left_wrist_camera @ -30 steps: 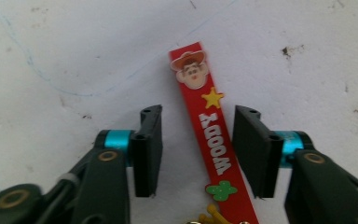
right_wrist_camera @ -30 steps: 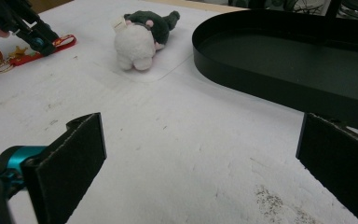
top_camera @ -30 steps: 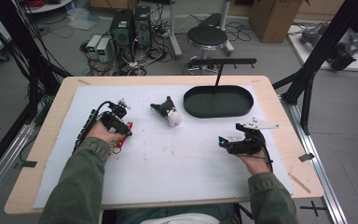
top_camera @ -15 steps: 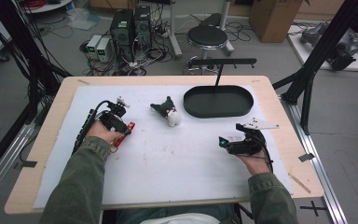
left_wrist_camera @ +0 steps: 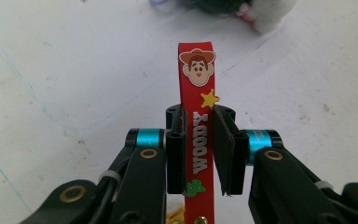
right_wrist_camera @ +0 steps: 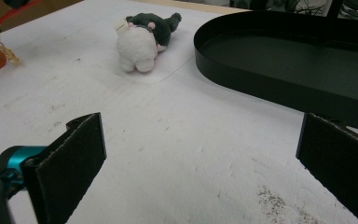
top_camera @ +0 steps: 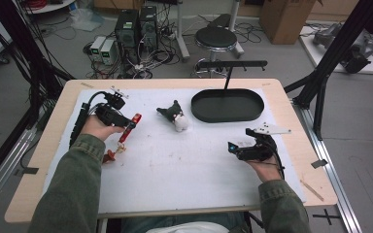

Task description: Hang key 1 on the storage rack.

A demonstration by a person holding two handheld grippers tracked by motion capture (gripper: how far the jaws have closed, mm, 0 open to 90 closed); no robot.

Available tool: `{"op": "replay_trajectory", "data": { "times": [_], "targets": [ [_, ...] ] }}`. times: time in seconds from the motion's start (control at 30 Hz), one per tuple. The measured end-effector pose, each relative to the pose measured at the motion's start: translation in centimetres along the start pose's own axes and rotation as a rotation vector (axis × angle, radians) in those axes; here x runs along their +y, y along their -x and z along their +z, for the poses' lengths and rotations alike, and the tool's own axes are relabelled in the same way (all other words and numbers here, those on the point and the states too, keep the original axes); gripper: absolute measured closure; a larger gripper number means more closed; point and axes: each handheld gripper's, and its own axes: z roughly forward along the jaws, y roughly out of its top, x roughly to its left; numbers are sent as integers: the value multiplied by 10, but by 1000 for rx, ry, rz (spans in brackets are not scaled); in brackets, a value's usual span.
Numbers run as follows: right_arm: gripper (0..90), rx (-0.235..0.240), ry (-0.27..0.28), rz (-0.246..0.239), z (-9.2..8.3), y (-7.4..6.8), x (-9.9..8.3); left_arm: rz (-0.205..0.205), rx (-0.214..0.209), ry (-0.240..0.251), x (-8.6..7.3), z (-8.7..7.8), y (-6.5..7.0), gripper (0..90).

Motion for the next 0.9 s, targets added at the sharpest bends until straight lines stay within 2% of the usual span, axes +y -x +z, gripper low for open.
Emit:
{"op": "replay_trajectory", "data": {
  "times": [0.07, 0.27, 0.4, 0.47, 0.9],
  "targets": [
    [4, 1, -2, 3, 0, 0, 0, 14, 0, 10, 4, -6, 3, 761],
    [4, 1, -5, -3, 1, 0, 0, 20, -10, 61, 8, -19, 8, 763],
    [4, 2, -5, -4, 1, 0, 0, 9, -71, 98, 14, -28, 8, 764],
    [4, 1, -5, -4, 1, 1, 0, 12, -88, 111, 18, -32, 9, 765],
    [4, 1, -5, -1, 1, 1, 0, 50, -130, 186, 46, -60, 24, 766]
  ]
}}
